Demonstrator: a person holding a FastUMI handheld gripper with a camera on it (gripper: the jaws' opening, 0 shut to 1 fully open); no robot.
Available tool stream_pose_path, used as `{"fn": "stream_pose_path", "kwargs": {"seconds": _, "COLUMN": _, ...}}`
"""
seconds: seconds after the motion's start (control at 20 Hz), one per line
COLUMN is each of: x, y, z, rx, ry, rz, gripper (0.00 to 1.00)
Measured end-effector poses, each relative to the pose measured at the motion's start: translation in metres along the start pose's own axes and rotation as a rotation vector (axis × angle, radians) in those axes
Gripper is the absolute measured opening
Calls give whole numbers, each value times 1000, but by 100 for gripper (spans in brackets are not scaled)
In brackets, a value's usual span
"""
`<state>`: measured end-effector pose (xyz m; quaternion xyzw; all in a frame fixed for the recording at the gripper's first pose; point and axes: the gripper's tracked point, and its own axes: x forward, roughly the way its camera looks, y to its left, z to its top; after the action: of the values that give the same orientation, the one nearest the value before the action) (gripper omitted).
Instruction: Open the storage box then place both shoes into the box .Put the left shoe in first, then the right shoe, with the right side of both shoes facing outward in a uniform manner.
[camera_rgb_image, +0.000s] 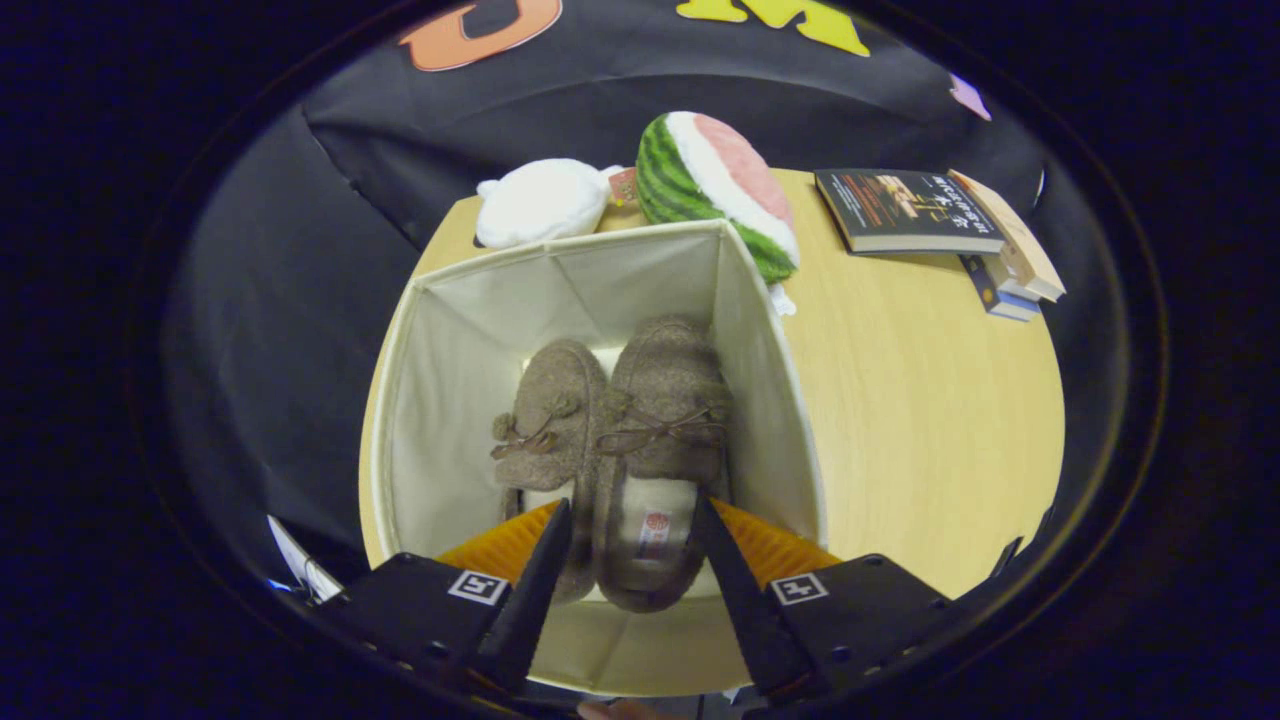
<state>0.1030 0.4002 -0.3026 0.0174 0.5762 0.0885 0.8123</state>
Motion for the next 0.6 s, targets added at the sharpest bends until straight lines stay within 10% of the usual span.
{"fn": "stream_pose_path", "kwargs": {"seconds": 0.6, "x": -120, "y": -3, "z": 39, "rx": -118, "ry": -322, "rz": 10, "gripper": 97}}
